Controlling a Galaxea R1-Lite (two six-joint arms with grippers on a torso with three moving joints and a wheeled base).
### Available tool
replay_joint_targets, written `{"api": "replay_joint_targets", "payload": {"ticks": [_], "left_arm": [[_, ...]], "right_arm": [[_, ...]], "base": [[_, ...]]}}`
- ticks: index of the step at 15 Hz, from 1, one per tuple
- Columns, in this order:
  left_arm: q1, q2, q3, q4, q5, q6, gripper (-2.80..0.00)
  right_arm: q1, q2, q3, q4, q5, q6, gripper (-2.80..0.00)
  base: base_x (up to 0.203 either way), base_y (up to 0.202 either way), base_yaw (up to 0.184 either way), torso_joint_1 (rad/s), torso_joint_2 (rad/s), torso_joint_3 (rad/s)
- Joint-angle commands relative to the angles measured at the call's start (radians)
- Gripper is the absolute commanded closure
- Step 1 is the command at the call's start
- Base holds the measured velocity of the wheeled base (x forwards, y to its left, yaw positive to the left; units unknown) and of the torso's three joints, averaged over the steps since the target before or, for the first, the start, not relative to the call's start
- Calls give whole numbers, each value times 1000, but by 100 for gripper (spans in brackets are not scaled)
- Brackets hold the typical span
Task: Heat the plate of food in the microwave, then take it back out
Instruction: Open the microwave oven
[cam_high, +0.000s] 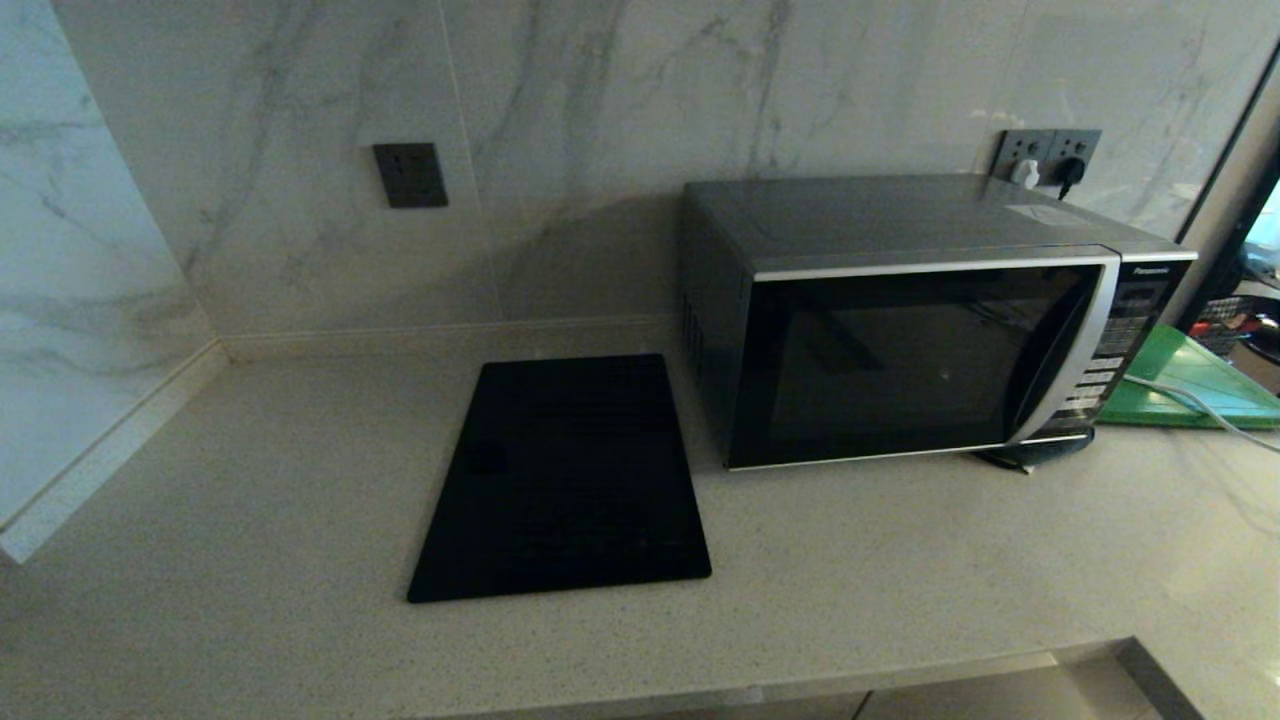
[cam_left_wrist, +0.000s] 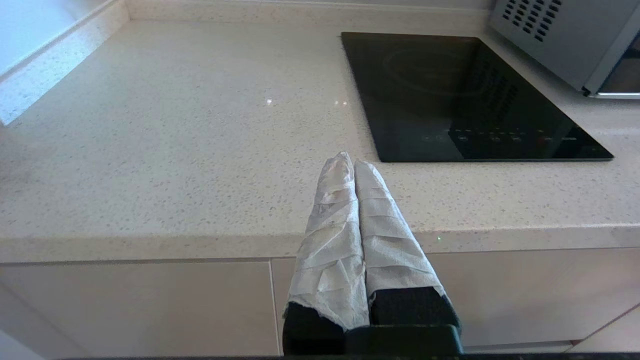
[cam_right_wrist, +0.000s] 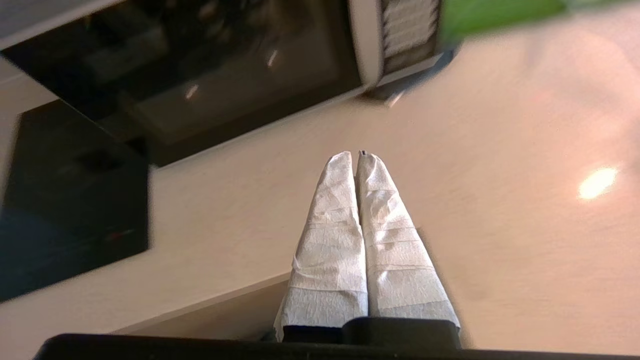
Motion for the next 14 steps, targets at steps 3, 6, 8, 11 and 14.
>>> {"api": "replay_joint_targets", "payload": {"ticks": [3,6,8,11,14], "left_arm": [[0,0,0,-1,0,-1,0],[0,0,0,0,0,-1,0],[0,0,0,-1,0,-1,0],[0,0,0,-1,0,-1,0],[0,0,0,-1,0,-1,0]], "right_arm": [[135,-349,90,71,-125,-96,0],[185,-506,148,175,-143,-171,0],[220,-580,158,240,-139,-185,0],[248,-712,160,296,-93,-201,0],[254,-810,164,374,-79,-202,0]], "base": [[0,0,0,0,0,0],[0,0,0,0,0,0],[0,0,0,0,0,0],[0,0,0,0,0,0],[0,0,0,0,0,0]]}}
